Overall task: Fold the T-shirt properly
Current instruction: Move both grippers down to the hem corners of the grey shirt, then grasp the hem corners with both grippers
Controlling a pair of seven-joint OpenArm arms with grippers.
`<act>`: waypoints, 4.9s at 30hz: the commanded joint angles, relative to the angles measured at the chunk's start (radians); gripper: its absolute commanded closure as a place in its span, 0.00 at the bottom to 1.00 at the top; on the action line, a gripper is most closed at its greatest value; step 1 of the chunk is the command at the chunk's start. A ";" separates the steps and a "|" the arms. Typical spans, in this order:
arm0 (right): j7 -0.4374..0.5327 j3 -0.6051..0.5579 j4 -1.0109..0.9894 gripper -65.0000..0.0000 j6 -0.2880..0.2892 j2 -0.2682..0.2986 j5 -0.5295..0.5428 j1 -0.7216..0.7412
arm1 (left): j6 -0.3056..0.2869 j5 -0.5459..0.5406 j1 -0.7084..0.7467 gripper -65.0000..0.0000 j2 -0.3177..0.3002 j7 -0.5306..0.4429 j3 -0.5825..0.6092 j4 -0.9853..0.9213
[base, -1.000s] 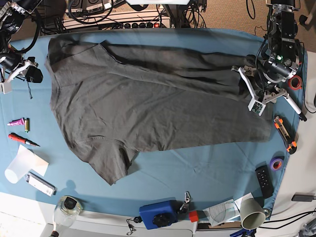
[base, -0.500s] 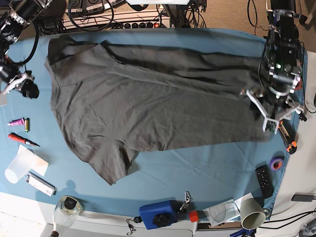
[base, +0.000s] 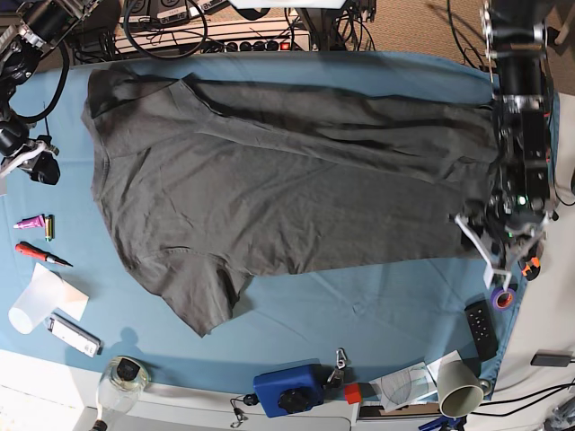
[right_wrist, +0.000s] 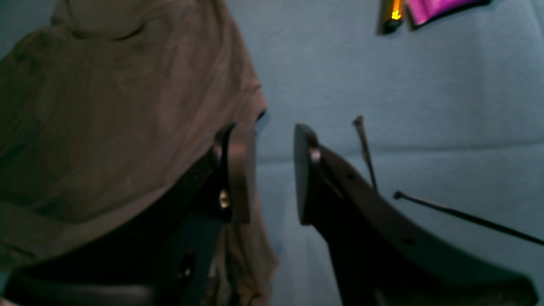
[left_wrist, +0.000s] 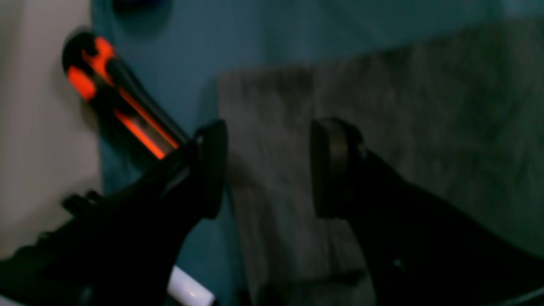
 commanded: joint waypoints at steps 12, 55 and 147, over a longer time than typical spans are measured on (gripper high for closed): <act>0.040 -0.067 0.011 0.75 -0.003 0.028 -0.015 0.030 | -0.047 -0.058 -0.123 0.52 -0.012 0.022 -0.007 -0.209; 0.379 -0.565 -1.018 0.75 -0.066 0.008 -0.425 0.784 | -0.130 -0.298 -0.296 0.53 -0.031 0.354 -0.008 -0.201; 0.262 -0.465 -0.841 0.68 -0.051 -0.072 -0.353 0.617 | -0.133 -0.317 -0.293 0.53 -0.183 0.362 -0.055 -0.188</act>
